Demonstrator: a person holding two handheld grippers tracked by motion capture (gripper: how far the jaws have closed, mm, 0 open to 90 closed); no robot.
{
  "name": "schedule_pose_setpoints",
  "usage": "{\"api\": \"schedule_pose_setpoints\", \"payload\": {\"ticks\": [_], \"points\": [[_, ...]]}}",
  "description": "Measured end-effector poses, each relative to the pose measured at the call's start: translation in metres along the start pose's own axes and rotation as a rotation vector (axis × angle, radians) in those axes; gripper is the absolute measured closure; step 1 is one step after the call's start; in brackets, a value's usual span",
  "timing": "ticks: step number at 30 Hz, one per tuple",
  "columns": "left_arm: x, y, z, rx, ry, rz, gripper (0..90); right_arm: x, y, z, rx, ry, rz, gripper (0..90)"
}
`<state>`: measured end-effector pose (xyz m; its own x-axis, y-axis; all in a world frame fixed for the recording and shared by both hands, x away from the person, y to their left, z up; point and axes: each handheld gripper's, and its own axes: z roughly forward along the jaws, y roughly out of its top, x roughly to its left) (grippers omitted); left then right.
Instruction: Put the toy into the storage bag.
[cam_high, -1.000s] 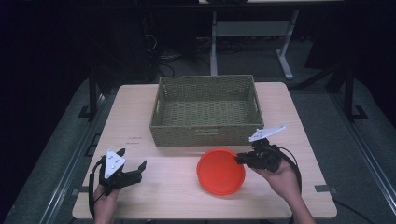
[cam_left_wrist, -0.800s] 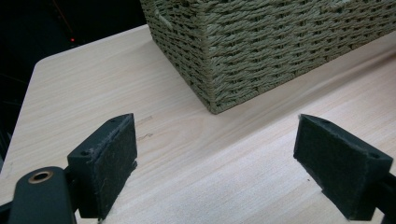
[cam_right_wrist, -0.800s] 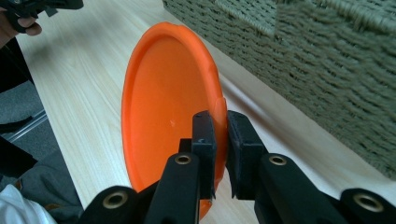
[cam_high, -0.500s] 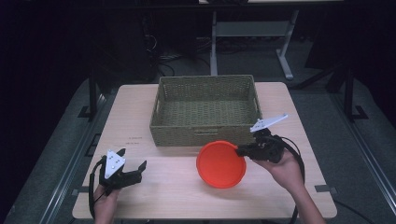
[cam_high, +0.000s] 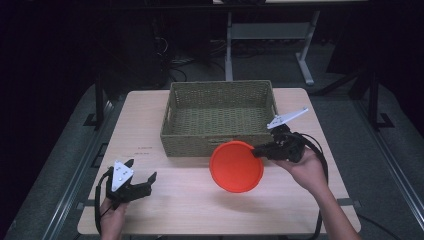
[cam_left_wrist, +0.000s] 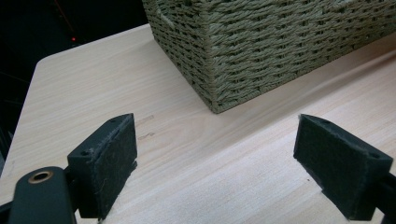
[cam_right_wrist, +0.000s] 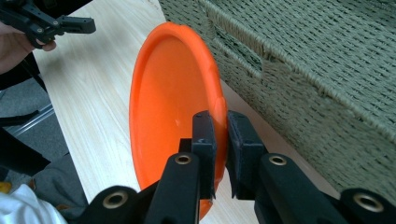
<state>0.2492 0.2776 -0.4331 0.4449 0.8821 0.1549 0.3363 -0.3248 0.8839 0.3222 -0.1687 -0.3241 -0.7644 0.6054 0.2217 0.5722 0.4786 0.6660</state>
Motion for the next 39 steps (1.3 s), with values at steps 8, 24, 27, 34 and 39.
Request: {"api": "schedule_pose_setpoints", "payload": {"ticks": [8, 24, 27, 34, 39], "points": [[0.000, 0.000, 0.001, 0.004, 0.000, 0.008, 12.8, -0.005, 0.012, -0.011, -0.017, -0.012, 0.006, 82.2], [-0.001, 0.000, 0.001, 0.005, -0.003, 0.008, 12.8, -0.011, 0.031, -0.024, -0.031, -0.021, 0.013, 82.2], [0.000, 0.000, 0.000, 0.001, -0.001, 0.007, 12.8, -0.013, 0.035, -0.026, -0.037, -0.014, 0.011, 82.2], [-0.002, 0.000, 0.001, 0.005, -0.007, 0.015, 12.8, -0.015, 0.044, -0.028, -0.047, -0.016, 0.014, 82.2], [-0.001, 0.000, 0.001, 0.005, -0.005, 0.010, 12.8, -0.017, 0.051, -0.029, -0.053, -0.017, 0.023, 82.2]]}}
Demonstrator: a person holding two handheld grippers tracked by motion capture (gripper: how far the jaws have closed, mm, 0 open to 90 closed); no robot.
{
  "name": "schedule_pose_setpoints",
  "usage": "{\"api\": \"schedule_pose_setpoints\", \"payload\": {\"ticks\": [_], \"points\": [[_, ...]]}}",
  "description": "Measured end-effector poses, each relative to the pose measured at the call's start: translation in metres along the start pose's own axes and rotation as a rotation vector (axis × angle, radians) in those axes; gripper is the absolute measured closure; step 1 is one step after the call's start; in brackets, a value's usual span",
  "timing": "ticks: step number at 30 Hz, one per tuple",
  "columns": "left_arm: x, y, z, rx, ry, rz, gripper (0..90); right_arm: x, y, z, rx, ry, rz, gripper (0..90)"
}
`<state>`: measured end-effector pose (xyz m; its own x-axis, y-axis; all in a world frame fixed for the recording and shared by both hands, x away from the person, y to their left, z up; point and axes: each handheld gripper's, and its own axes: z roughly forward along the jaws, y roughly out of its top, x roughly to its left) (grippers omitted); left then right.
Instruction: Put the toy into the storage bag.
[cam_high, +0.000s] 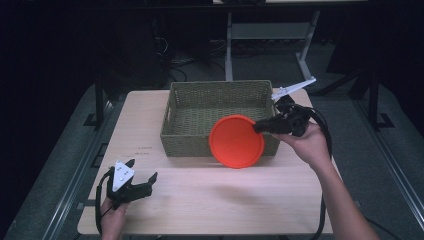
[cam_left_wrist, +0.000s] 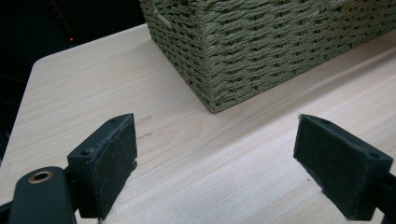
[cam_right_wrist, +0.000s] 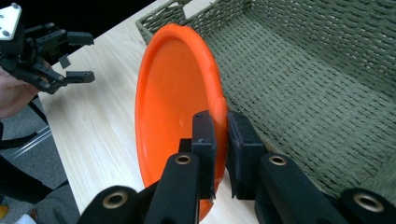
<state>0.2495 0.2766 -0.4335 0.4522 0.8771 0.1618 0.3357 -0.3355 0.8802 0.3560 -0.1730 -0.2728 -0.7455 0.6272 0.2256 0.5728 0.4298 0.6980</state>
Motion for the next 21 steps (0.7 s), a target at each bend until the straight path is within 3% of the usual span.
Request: {"api": "schedule_pose_setpoints", "payload": {"ticks": [12, 21], "points": [[0.000, 0.000, -0.001, -0.005, 0.002, -0.001, 12.8, -0.006, 0.023, -0.009, -0.036, -0.028, -0.005, 82.2], [0.001, 0.000, -0.001, -0.004, 0.003, -0.001, 12.9, -0.012, 0.042, -0.009, -0.026, -0.058, -0.008, 82.2]]}}
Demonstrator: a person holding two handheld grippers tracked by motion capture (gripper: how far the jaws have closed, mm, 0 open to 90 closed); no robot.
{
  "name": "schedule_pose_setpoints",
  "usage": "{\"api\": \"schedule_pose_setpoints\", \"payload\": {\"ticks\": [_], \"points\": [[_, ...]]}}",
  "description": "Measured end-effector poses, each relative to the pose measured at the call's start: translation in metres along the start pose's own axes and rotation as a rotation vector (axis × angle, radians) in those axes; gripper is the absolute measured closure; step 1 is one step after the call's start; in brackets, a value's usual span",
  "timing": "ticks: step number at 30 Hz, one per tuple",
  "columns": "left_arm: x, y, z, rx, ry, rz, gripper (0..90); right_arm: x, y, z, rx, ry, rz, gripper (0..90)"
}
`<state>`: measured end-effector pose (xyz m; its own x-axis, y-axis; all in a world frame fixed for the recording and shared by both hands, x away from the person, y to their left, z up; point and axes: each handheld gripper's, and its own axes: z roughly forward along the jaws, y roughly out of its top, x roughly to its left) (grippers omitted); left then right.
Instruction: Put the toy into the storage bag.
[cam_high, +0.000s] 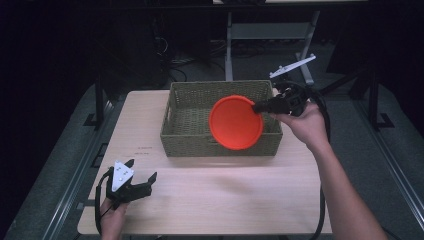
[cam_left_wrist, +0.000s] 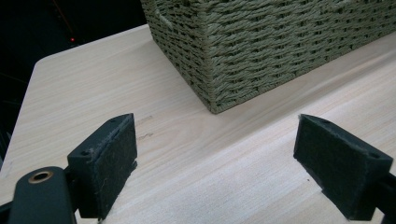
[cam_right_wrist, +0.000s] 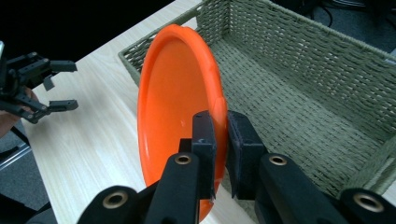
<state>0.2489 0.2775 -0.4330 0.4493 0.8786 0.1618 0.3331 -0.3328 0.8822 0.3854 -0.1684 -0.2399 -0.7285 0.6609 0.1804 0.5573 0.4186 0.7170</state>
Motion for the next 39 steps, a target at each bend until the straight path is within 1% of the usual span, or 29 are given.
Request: {"api": "schedule_pose_setpoints", "payload": {"ticks": [8, 13, 16, 25, 27, 28, 31, 32, 34, 39], "points": [[0.000, 0.000, 0.000, -0.003, -0.002, -0.001, 12.8, -0.006, 0.009, 0.004, 0.015, -0.014, 0.010, 82.2], [-0.001, 0.000, 0.000, 0.000, -0.005, 0.007, 12.8, -0.010, 0.014, 0.006, 0.016, -0.018, 0.021, 82.2], [-0.001, 0.000, 0.000, -0.001, -0.004, 0.005, 12.8, -0.013, 0.016, 0.007, 0.015, -0.021, 0.025, 82.2], [-0.001, 0.000, 0.000, -0.003, -0.004, 0.003, 12.8, -0.025, 0.023, 0.010, 0.012, -0.042, 0.059, 82.2], [-0.001, 0.000, 0.000, 0.001, -0.005, 0.009, 12.8, -0.028, 0.024, 0.011, 0.009, -0.048, 0.055, 82.2], [-0.001, 0.000, 0.001, 0.001, -0.006, 0.013, 12.8, -0.029, 0.024, 0.012, 0.008, -0.052, 0.062, 82.2], [-0.001, 0.000, 0.001, 0.001, -0.008, 0.010, 12.8, -0.032, 0.025, 0.014, 0.013, -0.059, 0.073, 82.2], [-0.002, 0.000, 0.001, -0.004, -0.007, 0.002, 12.8, -0.034, 0.024, 0.014, 0.012, -0.060, 0.075, 82.2], [-0.001, 0.000, 0.001, -0.003, -0.006, 0.003, 12.8, -0.036, 0.024, 0.015, 0.014, -0.061, 0.076, 82.2], [-0.002, 0.000, 0.001, -0.003, -0.010, 0.004, 12.8, -0.040, 0.025, 0.016, 0.007, -0.065, 0.095, 82.2]]}}
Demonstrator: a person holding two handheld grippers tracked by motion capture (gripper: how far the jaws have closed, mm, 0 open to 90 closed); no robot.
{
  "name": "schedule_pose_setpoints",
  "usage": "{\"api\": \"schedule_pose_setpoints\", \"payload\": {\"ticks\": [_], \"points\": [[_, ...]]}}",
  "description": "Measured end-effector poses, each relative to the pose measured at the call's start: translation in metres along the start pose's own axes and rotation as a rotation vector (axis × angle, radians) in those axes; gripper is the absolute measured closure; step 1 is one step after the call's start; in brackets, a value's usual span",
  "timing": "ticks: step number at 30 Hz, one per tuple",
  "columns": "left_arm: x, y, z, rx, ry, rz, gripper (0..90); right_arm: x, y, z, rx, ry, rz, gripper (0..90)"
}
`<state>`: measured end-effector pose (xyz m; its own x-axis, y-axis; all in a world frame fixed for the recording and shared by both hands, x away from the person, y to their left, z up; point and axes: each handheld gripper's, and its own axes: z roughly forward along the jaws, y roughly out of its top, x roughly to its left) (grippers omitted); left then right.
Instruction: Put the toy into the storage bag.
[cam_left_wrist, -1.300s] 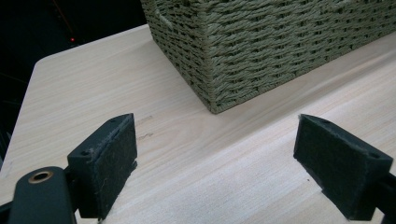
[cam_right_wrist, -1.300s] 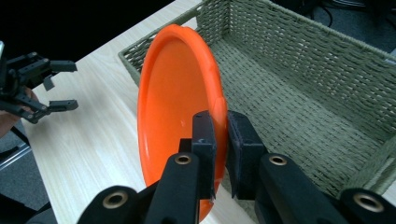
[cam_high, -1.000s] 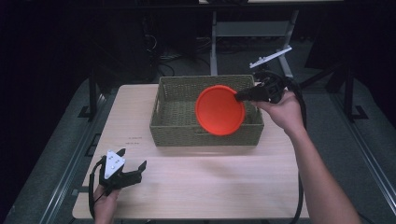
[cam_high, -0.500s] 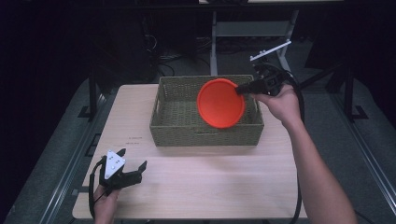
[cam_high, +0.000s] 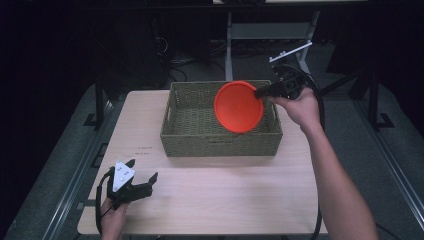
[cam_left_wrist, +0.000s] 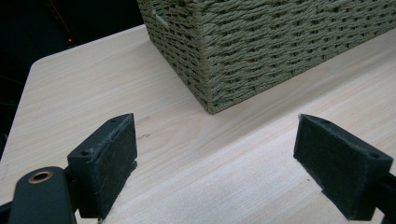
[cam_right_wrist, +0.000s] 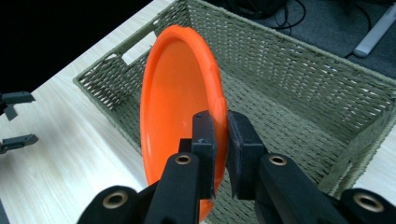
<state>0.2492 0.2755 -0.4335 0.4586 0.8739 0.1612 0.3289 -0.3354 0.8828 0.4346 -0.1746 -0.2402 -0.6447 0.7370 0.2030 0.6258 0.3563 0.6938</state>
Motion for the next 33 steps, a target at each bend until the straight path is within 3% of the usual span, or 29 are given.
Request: {"api": "schedule_pose_setpoints", "payload": {"ticks": [10, 21, 33], "points": [[0.000, 0.000, -0.001, -0.001, 0.002, -0.007, 12.8, -0.013, 0.001, 0.002, -0.020, -0.015, 0.038, 82.2], [0.000, 0.000, -0.001, 0.003, 0.000, -0.001, 12.8, -0.026, 0.001, 0.017, -0.006, -0.046, 0.083, 82.1], [0.000, 0.000, -0.001, 0.001, 0.000, -0.001, 12.9, -0.029, 0.000, 0.037, 0.023, -0.067, 0.085, 82.1]]}}
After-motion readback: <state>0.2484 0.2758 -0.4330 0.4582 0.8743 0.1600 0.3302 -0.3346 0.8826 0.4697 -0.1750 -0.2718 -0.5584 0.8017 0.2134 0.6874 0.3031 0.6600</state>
